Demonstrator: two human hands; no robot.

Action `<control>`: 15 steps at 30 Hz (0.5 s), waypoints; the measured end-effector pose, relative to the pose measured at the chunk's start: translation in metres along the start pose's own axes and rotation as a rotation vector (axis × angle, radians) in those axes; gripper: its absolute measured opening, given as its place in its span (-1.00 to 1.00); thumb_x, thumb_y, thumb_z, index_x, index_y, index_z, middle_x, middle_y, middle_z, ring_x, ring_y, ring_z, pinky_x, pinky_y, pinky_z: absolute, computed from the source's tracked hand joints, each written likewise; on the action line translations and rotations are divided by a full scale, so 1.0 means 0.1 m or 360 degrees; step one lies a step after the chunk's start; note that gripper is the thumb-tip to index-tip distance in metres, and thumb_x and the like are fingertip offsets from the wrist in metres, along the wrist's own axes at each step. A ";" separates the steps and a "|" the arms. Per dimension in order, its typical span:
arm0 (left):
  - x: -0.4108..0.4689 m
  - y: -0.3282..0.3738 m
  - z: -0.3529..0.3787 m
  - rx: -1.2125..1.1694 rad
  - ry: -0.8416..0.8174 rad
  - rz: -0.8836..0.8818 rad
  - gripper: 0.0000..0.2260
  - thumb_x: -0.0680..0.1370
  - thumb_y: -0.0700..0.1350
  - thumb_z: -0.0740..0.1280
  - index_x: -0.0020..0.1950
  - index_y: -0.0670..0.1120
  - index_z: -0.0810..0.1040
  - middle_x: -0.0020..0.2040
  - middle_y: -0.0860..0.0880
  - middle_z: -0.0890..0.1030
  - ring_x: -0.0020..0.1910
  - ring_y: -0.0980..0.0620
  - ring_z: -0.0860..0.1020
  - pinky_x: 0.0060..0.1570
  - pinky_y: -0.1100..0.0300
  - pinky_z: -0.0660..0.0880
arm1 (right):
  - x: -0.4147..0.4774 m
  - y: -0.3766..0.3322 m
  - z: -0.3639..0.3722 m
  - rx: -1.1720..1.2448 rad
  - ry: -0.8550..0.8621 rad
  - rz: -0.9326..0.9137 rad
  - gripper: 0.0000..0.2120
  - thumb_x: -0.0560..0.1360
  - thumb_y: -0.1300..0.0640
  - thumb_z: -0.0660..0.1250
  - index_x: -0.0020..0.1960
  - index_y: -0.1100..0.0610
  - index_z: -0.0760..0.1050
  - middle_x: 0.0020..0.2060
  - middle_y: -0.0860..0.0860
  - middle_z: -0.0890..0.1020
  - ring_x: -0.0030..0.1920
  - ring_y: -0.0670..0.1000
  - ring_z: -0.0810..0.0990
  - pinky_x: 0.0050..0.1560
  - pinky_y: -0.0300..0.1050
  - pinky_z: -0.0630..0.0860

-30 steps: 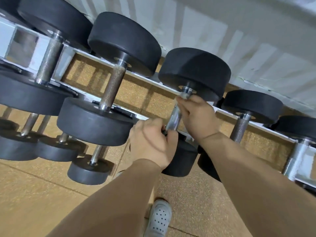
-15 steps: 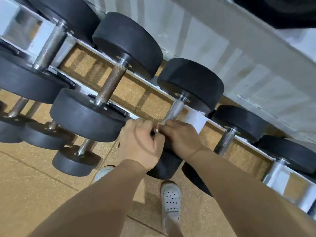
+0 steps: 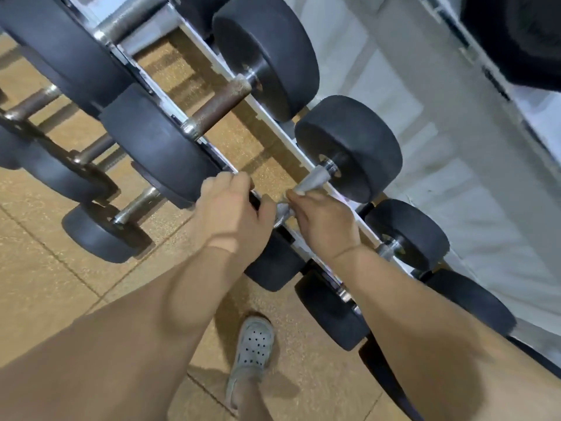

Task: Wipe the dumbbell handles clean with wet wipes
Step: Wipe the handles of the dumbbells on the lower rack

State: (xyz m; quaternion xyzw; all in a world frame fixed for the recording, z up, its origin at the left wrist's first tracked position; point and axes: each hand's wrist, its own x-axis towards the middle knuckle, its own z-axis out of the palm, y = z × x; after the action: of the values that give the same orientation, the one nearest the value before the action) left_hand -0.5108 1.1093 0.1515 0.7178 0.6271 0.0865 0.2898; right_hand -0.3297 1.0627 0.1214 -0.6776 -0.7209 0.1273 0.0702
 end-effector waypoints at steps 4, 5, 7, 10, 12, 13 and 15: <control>-0.20 -0.23 0.01 -0.0145 -0.0140 0.0164 -0.52 0.59 0.24 0.08 0.24 -0.06 0.53 0.24 -0.04 0.52 0.25 -0.12 0.45 0.28 -0.03 0.44 | 0.25 0.07 -0.18 -0.0008 0.0172 0.0425 -0.74 0.60 0.13 0.30 0.25 0.02 0.63 -0.04 0.07 0.69 -0.10 0.17 0.67 -0.08 0.01 0.63; -0.24 -0.31 0.02 -0.0137 -0.0217 0.0249 -0.39 0.60 0.29 0.03 0.45 -0.08 0.43 0.42 -0.06 0.43 0.39 -0.12 0.36 0.45 -0.02 0.30 | 0.29 0.04 -0.21 0.0030 0.0229 0.0582 -0.73 0.62 0.12 0.27 0.26 0.02 0.62 0.02 0.07 0.69 -0.03 0.14 0.66 0.00 -0.02 0.61; -0.23 -0.46 -0.01 -0.0184 -0.0276 0.0399 -0.28 0.58 0.34 0.02 0.59 -0.10 0.26 0.55 -0.06 0.31 0.49 -0.09 0.25 0.52 0.03 0.12 | 0.28 -0.07 -0.20 0.0043 0.0288 0.0664 -0.73 0.63 0.10 0.26 0.28 0.06 0.62 0.08 0.07 0.68 0.03 0.11 0.65 0.07 -0.07 0.56; -0.14 -0.62 -0.04 -0.0279 -0.0279 0.0512 -0.25 0.53 0.36 0.14 0.58 -0.07 0.31 0.53 -0.02 0.36 0.43 -0.05 0.28 0.47 0.13 0.11 | 0.12 -0.31 -0.08 -0.0020 0.0052 0.0286 -0.74 0.62 0.11 0.29 0.23 0.14 0.64 -0.05 0.08 0.69 -0.07 0.15 0.66 -0.05 -0.08 0.55; -0.10 -0.66 -0.04 -0.0394 -0.0293 0.0498 -0.25 0.48 0.38 0.21 0.55 -0.04 0.38 0.49 0.02 0.41 0.40 -0.05 0.33 0.44 0.14 0.16 | 0.07 -0.37 -0.08 -0.0067 -0.0182 0.0121 -0.74 0.58 0.10 0.29 0.21 0.13 0.65 -0.20 0.07 0.64 -0.21 0.17 0.63 -0.21 -0.08 0.54; -0.09 -0.66 -0.05 -0.0466 -0.0297 0.0478 -0.26 0.46 0.38 0.23 0.53 -0.02 0.41 0.47 0.04 0.43 0.39 -0.04 0.34 0.43 0.17 0.16 | 0.11 -0.36 -0.13 -0.0104 -0.0219 0.0109 -0.75 0.57 0.11 0.30 0.19 0.11 0.65 -0.24 0.06 0.61 -0.25 0.17 0.62 -0.25 -0.07 0.54; -0.07 -0.68 -0.04 -0.0566 -0.0300 0.0460 -0.26 0.43 0.40 0.26 0.51 0.02 0.43 0.46 0.08 0.43 0.38 0.01 0.33 0.41 0.32 0.05 | 0.24 -0.30 -0.24 -0.0199 -0.0123 0.0250 -0.77 0.58 0.16 0.32 0.19 0.09 0.66 -0.20 0.08 0.63 -0.21 0.19 0.63 -0.21 -0.03 0.56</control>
State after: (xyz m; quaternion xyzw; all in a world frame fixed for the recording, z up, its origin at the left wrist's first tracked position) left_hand -0.5716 1.1066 0.1209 0.7427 0.4631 0.1686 0.4534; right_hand -0.3532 1.0870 0.1509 -0.7296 -0.6743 0.1132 -0.0103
